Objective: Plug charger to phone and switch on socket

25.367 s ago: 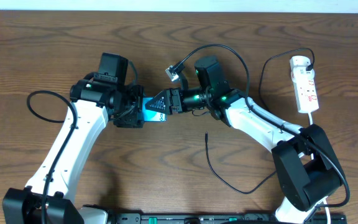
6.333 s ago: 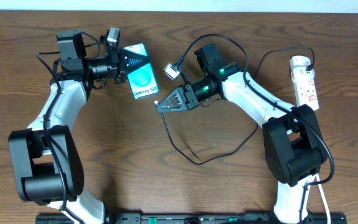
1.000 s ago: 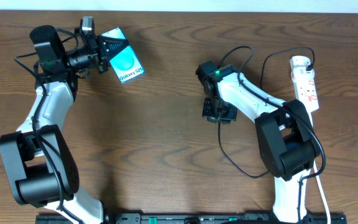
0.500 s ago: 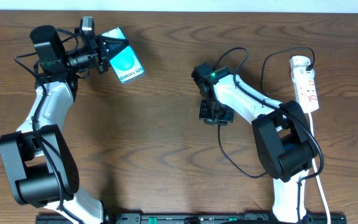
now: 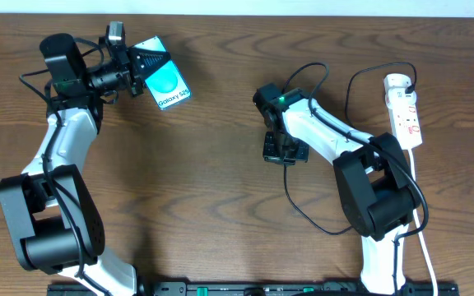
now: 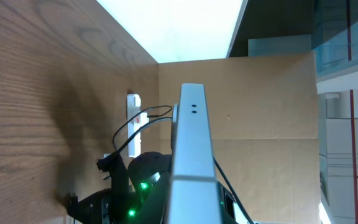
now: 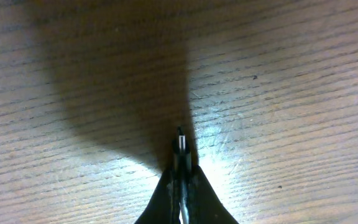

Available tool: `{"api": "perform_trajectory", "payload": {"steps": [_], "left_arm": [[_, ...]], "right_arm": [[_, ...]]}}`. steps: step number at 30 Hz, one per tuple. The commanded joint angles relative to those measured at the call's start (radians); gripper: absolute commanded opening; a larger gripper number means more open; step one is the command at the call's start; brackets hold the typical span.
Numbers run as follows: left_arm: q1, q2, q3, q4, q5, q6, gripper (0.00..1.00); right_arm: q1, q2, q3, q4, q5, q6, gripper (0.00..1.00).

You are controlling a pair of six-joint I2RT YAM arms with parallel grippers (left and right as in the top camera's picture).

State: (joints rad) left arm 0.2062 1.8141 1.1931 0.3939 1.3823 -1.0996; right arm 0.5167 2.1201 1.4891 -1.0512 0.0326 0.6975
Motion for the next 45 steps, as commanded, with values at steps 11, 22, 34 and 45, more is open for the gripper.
{"api": "perform_trajectory", "payload": {"steps": [11, 22, 34, 45], "left_arm": [[0.000, -0.006, 0.002, 0.009, 0.020, 0.002, 0.07], [0.000, -0.006, 0.002, 0.013, 0.011, 0.002, 0.07], [0.000, -0.006, 0.002, 0.035, -0.010, -0.095, 0.07], [-0.049, -0.006, 0.002, 0.368, -0.003, -0.335, 0.07]], "right_arm": [[-0.085, -0.021, 0.249, -0.108, -0.243, -0.223, 0.01], [-0.102, -0.046, 0.452, -0.281, -0.956, -0.888, 0.01], [-0.090, -0.046, 0.452, -0.233, -1.300, -1.107, 0.01], [-0.077, -0.046, 0.452, -0.062, -1.320, -0.921, 0.01]]}}
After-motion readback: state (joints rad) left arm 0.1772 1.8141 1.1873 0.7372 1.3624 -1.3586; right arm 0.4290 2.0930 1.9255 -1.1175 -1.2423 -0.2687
